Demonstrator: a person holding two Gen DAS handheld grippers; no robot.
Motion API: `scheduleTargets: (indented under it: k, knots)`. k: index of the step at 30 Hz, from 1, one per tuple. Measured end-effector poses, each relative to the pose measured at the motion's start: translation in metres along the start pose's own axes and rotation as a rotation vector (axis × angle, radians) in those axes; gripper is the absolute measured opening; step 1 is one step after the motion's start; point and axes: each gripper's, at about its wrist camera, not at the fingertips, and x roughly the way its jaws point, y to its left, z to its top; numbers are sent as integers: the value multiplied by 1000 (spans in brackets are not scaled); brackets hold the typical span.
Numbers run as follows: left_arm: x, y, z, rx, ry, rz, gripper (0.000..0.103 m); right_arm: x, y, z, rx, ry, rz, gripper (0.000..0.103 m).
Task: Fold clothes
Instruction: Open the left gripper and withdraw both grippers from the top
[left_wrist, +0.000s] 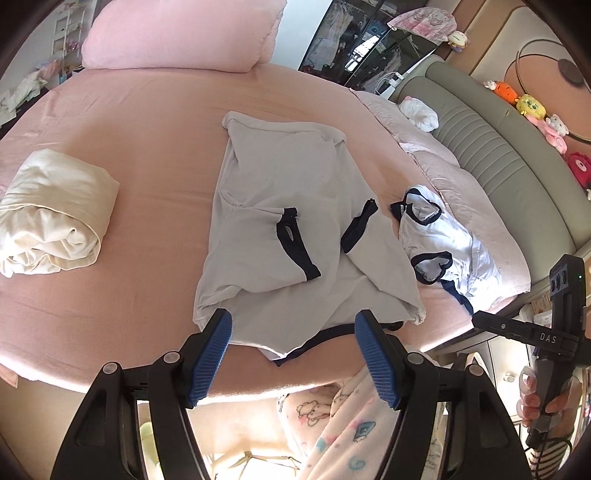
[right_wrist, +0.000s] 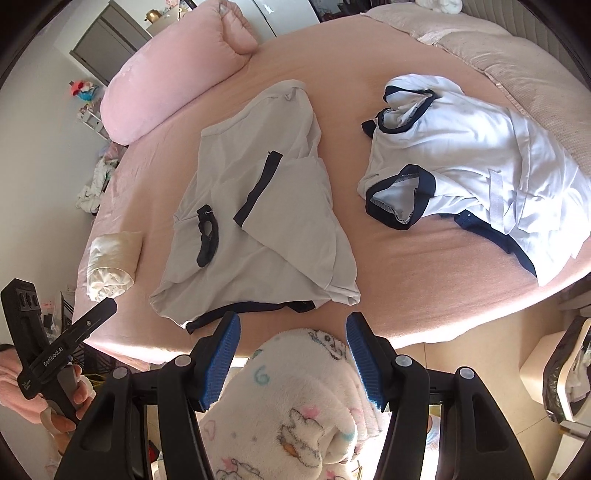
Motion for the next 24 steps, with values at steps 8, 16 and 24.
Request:
scheduleTargets:
  k: [8, 16, 24]
  knots:
    - [8, 10, -23, 122, 38, 114, 67, 6, 20, -14, -96, 13, -41, 59]
    - [19, 18, -43, 257, 78, 219, 67, 17, 34, -26, -250, 25, -169, 59]
    - [36, 17, -50, 394, 122, 305, 67, 31, 33, -17, -319, 38, -241, 59]
